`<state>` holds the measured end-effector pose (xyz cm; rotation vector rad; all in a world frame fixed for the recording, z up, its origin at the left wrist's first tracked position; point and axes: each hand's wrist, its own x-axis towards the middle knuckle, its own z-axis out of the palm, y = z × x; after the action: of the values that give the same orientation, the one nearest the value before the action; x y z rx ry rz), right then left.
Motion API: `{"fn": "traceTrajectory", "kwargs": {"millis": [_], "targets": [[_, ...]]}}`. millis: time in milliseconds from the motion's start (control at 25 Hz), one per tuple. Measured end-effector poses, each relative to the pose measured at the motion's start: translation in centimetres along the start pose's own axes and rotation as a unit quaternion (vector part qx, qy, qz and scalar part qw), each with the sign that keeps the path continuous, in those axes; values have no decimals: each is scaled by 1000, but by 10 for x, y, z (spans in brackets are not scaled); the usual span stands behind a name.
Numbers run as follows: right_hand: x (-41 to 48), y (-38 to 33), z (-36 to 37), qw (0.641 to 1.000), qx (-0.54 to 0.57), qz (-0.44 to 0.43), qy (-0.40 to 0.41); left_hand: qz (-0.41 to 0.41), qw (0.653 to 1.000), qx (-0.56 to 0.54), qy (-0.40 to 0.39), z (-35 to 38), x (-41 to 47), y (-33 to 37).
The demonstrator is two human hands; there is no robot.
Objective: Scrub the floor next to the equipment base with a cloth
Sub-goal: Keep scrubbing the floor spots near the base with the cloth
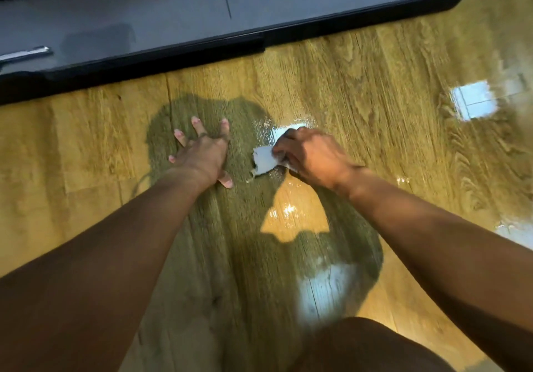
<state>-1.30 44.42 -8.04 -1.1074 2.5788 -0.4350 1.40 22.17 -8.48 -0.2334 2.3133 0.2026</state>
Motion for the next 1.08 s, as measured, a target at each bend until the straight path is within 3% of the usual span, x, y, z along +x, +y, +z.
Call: {"fn": "traceTrajectory", "kwargs": {"millis": [120,200,320,400,560,760,960,1080], "targets": [[-3,-3,3,999,13,36,17,3,1000,5,1,1,2,0],[-41,-16,14,1000,-2,-11,11,0,1000,8,0,1,2,-1],[-85,-22,17,996,1,-67,-61,-1,1000,3,4,0,1,0],[-65,-13,11,998,22,-8,-62,-1,1000,-6,5,0,-2,0],[-43,-8,13,998,17,67,13,0,1000,3,15,-2,-7,1],[-113,-30,29,998,3,-38,-49,-1,1000,8,14,-3,-9,4],[-62,-8,16,999,5,54,2,0,1000,6,14,-2,-10,4],[-88,-24,20,1000,-11,22,-16,3,1000,3,8,-3,-10,3]]}}
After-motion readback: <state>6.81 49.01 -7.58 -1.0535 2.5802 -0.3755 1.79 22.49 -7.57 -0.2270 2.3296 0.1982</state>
